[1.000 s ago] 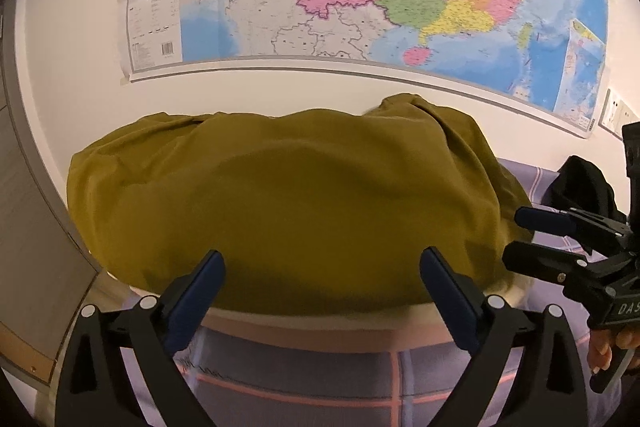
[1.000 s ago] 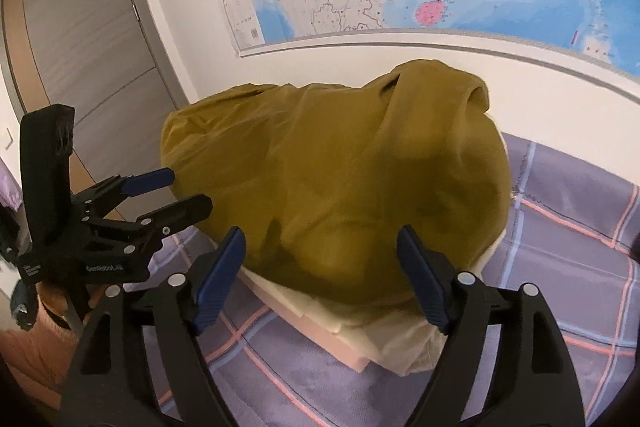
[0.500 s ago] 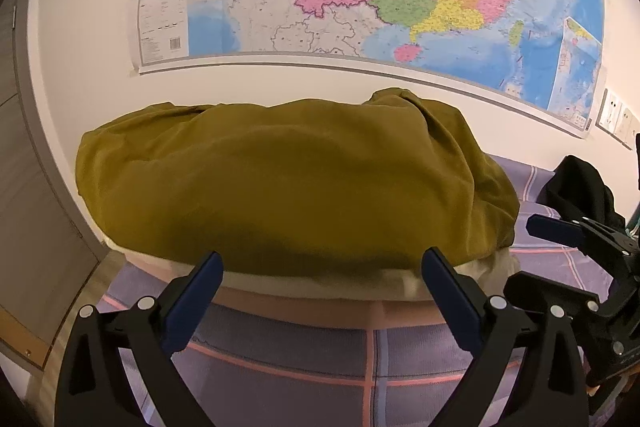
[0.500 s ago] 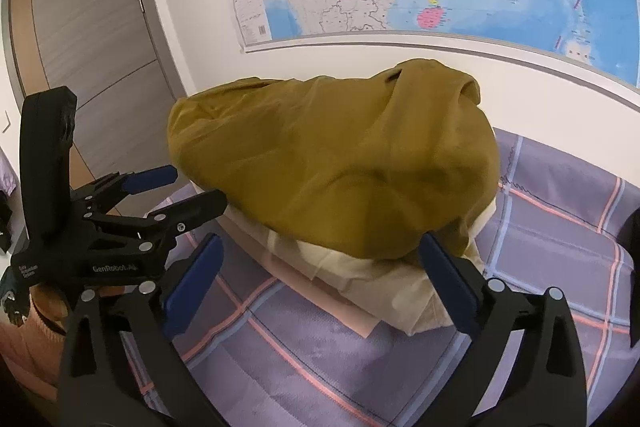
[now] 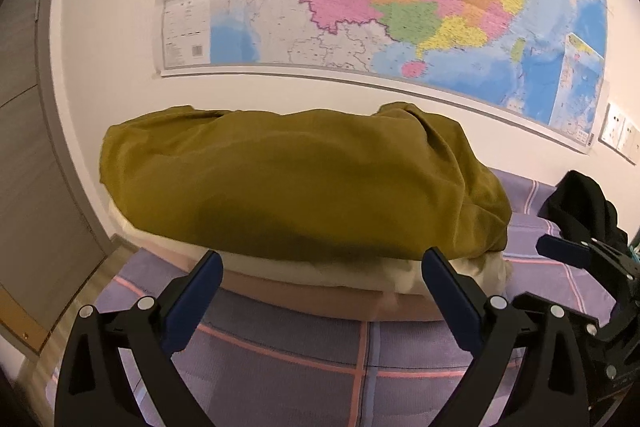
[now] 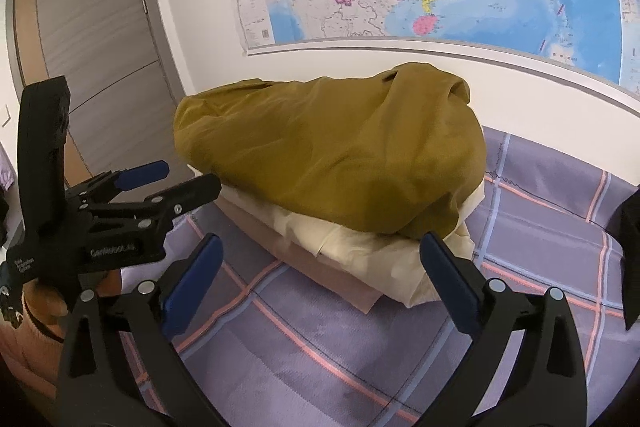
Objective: Fold large clothes
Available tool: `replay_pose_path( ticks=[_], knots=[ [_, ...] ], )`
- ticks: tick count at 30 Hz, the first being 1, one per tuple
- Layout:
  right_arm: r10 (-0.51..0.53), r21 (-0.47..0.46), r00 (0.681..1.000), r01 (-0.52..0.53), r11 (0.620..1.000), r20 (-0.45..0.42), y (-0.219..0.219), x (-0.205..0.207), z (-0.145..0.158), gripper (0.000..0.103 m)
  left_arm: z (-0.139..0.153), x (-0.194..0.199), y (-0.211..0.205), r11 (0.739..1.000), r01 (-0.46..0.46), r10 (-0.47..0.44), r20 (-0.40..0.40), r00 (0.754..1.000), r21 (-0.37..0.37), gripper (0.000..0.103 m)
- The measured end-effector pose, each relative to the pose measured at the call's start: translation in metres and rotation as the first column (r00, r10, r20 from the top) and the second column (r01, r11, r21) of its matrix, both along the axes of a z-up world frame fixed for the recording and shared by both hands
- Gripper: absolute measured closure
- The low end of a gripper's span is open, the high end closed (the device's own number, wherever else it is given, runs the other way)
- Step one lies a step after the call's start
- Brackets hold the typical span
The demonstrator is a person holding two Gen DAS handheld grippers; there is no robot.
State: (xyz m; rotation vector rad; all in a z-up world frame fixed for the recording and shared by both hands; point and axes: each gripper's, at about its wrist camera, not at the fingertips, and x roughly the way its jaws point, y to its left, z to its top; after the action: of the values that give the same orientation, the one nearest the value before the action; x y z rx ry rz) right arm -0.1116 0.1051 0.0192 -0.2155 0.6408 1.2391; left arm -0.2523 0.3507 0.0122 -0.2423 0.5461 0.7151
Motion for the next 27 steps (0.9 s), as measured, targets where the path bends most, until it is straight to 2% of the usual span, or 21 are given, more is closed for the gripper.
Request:
replay_pose_path(
  ticks=[3,15,27],
  knots=[
    [0.003,0.004,1.0,-0.003,1.0,0.003,-0.004,-0.004,0.0,0.006,0.0,-0.004,-0.003,1.0,-0.021,0.022,-0.004,1.0,0.011,0.007],
    [0.004,0.014,1.0,-0.004,1.0,0.003,-0.016,-0.015,0.002,0.006,-0.001,-0.011,-0.012,0.999,-0.029,0.029,-0.002,1.0,-0.034,0.007],
    [0.01,0.012,1.0,-0.01,1.0,0.012,-0.026,-0.023,0.001,0.006,-0.004,-0.015,-0.023,0.999,-0.051,0.051,-0.016,0.999,-0.02,0.007]
  ],
)
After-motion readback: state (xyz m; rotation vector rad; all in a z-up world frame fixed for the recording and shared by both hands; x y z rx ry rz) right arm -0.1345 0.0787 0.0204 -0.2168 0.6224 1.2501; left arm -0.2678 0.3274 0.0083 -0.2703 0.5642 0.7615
